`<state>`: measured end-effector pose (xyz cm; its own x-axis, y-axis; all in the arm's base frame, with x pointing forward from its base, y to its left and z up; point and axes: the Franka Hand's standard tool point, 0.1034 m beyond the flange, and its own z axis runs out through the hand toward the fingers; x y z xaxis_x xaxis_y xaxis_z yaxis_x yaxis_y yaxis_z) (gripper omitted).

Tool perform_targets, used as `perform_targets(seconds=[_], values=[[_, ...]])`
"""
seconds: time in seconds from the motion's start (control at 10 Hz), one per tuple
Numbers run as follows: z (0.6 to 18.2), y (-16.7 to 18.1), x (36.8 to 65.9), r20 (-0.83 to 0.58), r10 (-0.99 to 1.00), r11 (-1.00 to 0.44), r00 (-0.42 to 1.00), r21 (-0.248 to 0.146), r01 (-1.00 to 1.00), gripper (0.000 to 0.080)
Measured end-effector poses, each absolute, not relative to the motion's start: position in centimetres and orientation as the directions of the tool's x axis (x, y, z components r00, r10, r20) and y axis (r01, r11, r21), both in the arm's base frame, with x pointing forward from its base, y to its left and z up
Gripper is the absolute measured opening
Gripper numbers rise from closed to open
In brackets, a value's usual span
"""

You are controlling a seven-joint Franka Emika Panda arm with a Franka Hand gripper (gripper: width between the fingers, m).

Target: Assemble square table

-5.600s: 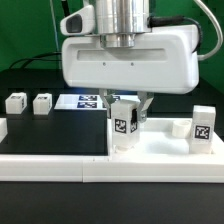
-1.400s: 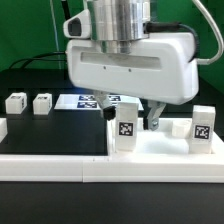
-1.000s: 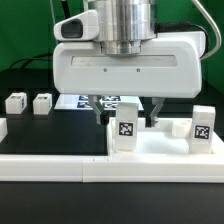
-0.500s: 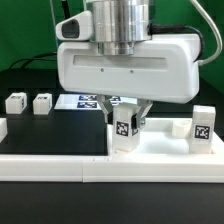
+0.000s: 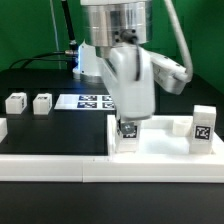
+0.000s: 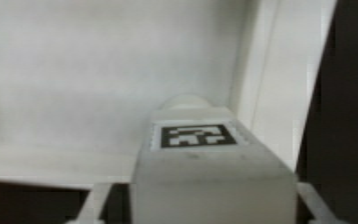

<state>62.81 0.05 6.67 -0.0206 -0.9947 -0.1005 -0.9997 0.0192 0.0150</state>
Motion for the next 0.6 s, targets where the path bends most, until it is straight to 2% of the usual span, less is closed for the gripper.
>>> perform_targets(seconds=[0.1, 0.3, 0.4, 0.5, 0.6], values=[[6.65, 0.10, 62.72, -0.101, -0.978, 0.182, -0.182, 0.016, -0.983, 0.0290], [6.65, 0.11, 62.64, -0.095, -0.972, 0.215, -0.216, 0.018, -0.976, 0.0290], [6.59, 0.10, 62.60, -0.095, -0.976, 0.196, -0.197, 0.017, -0.980, 0.0366], [6.52, 0.08, 62.68, -0.090, -0.990, 0.113, -0.113, -0.001, -0.994, 0.0366], [6.23, 0.07, 62.84, -0.059, -0.996, -0.070, 0.074, -0.063, -0.996, 0.0525]])
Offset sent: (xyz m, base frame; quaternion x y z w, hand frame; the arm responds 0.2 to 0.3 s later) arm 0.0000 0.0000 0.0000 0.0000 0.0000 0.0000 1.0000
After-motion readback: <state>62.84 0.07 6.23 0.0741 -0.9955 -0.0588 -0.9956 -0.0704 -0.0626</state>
